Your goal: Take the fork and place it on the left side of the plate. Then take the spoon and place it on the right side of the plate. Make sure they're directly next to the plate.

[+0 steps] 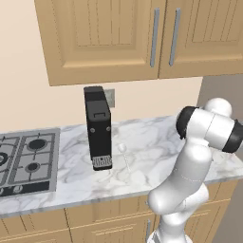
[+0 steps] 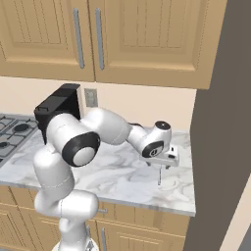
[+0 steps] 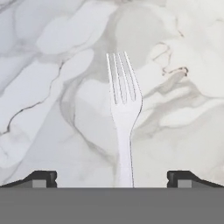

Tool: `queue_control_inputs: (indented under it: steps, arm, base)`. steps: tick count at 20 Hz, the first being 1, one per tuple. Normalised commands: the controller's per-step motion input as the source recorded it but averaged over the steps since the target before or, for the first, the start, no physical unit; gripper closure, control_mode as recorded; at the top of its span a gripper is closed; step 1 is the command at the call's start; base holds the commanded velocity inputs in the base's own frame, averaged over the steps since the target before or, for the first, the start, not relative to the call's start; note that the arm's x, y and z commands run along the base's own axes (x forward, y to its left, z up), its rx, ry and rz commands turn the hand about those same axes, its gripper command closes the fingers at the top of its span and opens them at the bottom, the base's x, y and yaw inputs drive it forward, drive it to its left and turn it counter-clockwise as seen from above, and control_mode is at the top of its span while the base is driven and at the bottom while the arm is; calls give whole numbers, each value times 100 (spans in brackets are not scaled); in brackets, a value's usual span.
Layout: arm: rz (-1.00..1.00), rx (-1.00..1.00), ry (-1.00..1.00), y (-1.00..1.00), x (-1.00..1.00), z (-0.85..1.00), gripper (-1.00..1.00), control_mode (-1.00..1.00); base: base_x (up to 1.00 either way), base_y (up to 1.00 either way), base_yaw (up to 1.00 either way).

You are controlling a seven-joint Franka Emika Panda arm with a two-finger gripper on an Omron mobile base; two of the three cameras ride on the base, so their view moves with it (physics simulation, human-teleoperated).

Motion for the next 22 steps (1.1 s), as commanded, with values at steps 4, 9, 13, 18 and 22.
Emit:
queue_control_inputs:
  steps: [4,9,13,18,22]
  arm:
    - [0,0,0,-8,24,-21,-100,-100]
    - [0,0,0,-17,2,-19,-100,-100]
    - [0,0,0,-14,0,-22,-100,-100]
    - [0,1,0,-3,0,-13,100,-100]
    - [0,3,0,0,-1,-7,100,-100]
  base:
    - [0,0,0]
    - [0,0,0]
    - [0,0,0]
    - [0,0,0]
    - [0,0,0]
